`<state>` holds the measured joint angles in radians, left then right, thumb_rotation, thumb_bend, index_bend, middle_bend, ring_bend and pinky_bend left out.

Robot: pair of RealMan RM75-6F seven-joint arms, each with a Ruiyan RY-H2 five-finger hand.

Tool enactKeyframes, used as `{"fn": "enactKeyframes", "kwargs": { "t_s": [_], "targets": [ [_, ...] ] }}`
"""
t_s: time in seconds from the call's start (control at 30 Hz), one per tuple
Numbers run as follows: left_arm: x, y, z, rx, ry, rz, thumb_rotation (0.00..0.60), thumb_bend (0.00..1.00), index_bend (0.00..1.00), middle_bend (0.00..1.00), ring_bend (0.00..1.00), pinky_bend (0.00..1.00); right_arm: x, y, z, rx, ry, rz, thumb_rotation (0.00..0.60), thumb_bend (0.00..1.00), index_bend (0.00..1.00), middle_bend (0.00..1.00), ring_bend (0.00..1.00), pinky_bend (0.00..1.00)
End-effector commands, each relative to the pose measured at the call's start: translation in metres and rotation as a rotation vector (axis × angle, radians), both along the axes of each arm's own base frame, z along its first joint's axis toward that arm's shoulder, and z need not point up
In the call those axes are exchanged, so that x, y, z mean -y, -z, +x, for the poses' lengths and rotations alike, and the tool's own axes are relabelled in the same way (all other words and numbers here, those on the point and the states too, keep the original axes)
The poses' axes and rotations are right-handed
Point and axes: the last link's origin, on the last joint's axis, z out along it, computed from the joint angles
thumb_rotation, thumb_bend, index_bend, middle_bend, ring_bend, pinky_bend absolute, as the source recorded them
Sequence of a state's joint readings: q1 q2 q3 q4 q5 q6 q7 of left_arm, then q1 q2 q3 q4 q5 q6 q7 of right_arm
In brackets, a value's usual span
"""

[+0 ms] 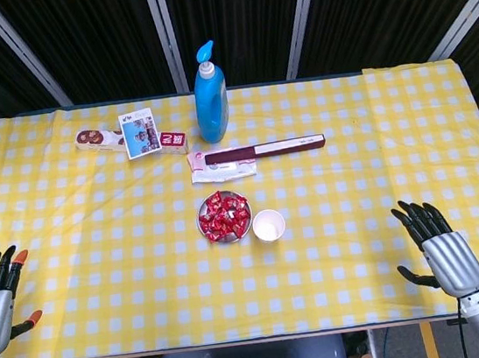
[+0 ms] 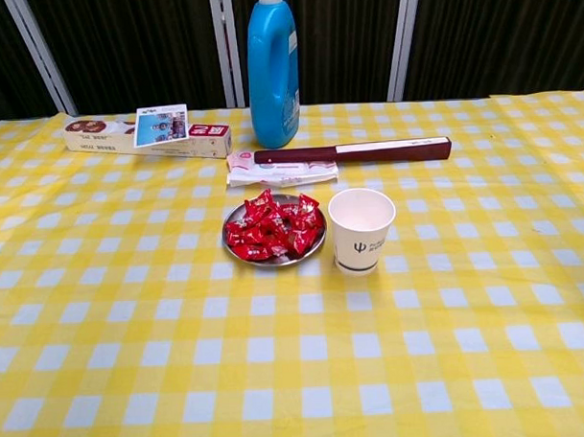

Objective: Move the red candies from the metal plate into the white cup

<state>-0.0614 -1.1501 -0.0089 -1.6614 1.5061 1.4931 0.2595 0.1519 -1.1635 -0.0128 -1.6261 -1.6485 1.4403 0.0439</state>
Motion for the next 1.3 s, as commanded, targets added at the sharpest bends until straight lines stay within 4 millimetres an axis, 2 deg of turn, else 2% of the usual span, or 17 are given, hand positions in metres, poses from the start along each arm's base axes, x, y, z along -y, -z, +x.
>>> {"fn": "enactKeyframes", "kwargs": {
  "t_s": [0.03, 0.43, 0.5, 0.6, 0.67, 0.77, 0.87, 0.93, 1.03, 1.23, 1.3],
  "targets": [
    [0.0, 0.001, 0.0, -0.003, -0.001, -0.003, 0.6, 0.07, 0.0, 0.0, 0.0, 0.0, 0.0, 0.0, 0.0, 0.0, 0.0, 0.0, 0.6, 0.28, 0.0, 0.0, 0.0, 0.0],
    [-0.001, 0.001, 0.004, 0.045, -0.004, -0.006, 0.6, 0.07, 0.0, 0.0, 0.0, 0.01, -0.001, 0.0, 0.0, 0.014, 0.008, 0.001, 0.6, 0.28, 0.0, 0.0, 0.0, 0.0],
    [-0.004, 0.0, 0.006, 0.057, 0.007, -0.004, 0.6, 0.07, 0.0, 0.0, 0.0, 0.06, -0.001, 0.0, 0.001, 0.016, 0.008, 0.007, 0.6, 0.28, 0.0, 0.0, 0.0, 0.0],
    [-0.015, 0.002, 0.013, 0.065, 0.03, -0.006, 0.6, 0.08, 0.0, 0.0, 0.09, 0.26, 0.0, 0.001, 0.001, 0.025, 0.013, 0.015, 0.6, 0.28, 0.0, 0.0, 0.0, 0.0],
    [-0.027, 0.004, 0.02, 0.061, 0.047, -0.019, 0.6, 0.1, 0.0, 0.0, 0.32, 0.46, 0.001, 0.001, 0.001, 0.039, 0.021, 0.021, 0.6, 0.28, 0.0, 0.0, 0.0, 0.0],
    [-0.053, 0.009, 0.041, 0.07, 0.086, -0.036, 0.6, 0.12, 0.0, 0.01, 0.59, 0.68, 0.005, 0.0, 0.0, 0.057, 0.031, 0.031, 0.6, 0.28, 0.0, 0.0, 0.0, 0.0],
    [-0.079, 0.019, 0.062, 0.109, 0.096, -0.079, 0.6, 0.14, 0.01, 0.08, 0.72, 0.78, 0.006, 0.0, 0.001, 0.07, 0.036, 0.041, 0.6, 0.28, 0.0, 0.0, 0.0, 0.0],
    [-0.098, 0.028, 0.079, 0.134, 0.098, -0.125, 0.6, 0.16, 0.04, 0.12, 0.77, 0.82, 0.006, 0.0, 0.002, 0.084, 0.036, 0.048, 0.6, 0.28, 0.0, 0.0, 0.0, 0.0],
    [-0.126, 0.045, 0.108, 0.151, 0.103, -0.219, 0.6, 0.21, 0.1, 0.13, 0.8, 0.84, 0.007, 0.001, 0.003, 0.087, 0.035, 0.057, 0.6, 0.28, 0.0, 0.0, 0.0, 0.0],
    [-0.164, 0.076, 0.152, 0.078, 0.149, -0.335, 0.6, 0.22, 0.1, 0.13, 0.81, 0.84, 0.01, 0.0, 0.002, 0.104, 0.054, 0.066, 0.6, 0.28, 0.0, 0.0, 0.0, 0.0],
    [-0.174, 0.092, 0.165, 0.053, 0.148, -0.364, 0.6, 0.22, 0.1, 0.13, 0.81, 0.84, 0.011, -0.001, 0.001, 0.113, 0.062, 0.067, 0.6, 0.28, 0.0, 0.0, 0.0, 0.0]
  ]
}}
